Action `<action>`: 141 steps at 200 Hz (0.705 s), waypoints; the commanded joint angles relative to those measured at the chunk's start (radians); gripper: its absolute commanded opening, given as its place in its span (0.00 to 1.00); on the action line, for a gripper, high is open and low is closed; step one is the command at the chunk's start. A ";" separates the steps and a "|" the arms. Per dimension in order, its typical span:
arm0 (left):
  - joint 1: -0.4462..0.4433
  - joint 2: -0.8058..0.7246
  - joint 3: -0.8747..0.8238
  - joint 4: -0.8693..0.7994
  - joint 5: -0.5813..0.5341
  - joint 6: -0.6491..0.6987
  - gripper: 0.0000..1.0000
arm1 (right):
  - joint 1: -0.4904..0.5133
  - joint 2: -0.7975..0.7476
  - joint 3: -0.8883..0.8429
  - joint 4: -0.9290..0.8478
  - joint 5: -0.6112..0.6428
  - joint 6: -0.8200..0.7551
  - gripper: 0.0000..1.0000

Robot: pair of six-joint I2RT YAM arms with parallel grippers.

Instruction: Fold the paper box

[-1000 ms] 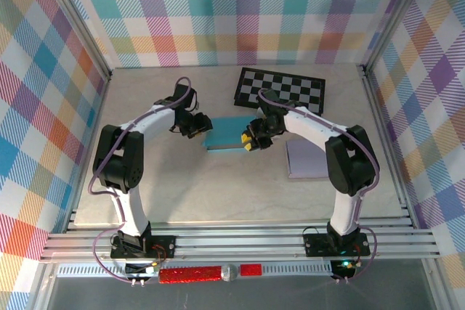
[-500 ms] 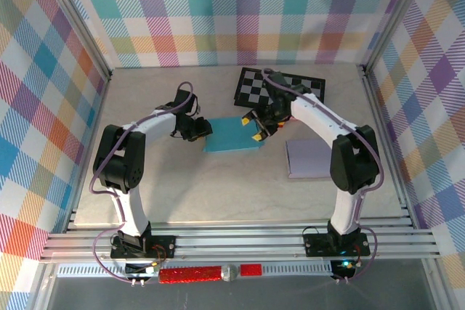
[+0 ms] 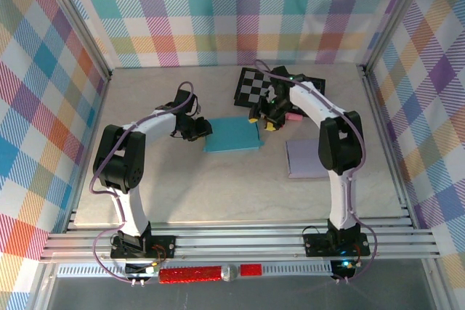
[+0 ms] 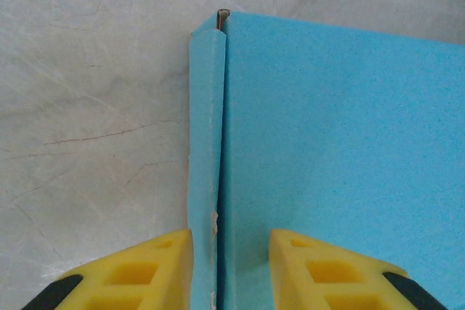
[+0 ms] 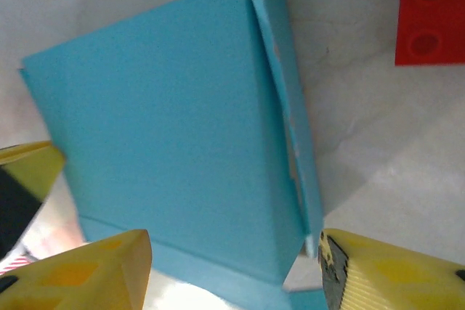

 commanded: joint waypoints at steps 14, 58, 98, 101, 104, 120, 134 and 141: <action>-0.005 -0.011 -0.008 -0.038 -0.015 0.023 0.31 | 0.008 0.050 0.035 -0.035 0.014 -0.115 0.62; -0.005 0.002 0.011 -0.048 -0.013 0.026 0.31 | 0.021 0.101 0.066 -0.009 0.011 -0.121 0.59; -0.005 0.008 0.010 -0.041 -0.008 0.017 0.30 | 0.040 0.131 0.086 -0.025 0.032 -0.133 0.53; -0.005 0.008 0.010 -0.040 -0.007 0.016 0.30 | 0.043 0.133 0.088 -0.026 0.033 -0.134 0.52; -0.004 0.008 0.009 -0.039 -0.007 0.015 0.30 | 0.044 0.134 0.089 -0.026 0.034 -0.136 0.52; -0.005 0.009 0.005 -0.037 -0.001 0.011 0.30 | 0.055 0.140 0.087 -0.029 0.038 -0.138 0.49; -0.005 0.007 -0.002 -0.032 0.006 0.005 0.28 | 0.063 0.146 0.087 -0.032 0.036 -0.138 0.46; -0.005 0.002 -0.009 -0.024 0.010 0.000 0.27 | 0.069 0.147 0.086 -0.032 0.038 -0.139 0.44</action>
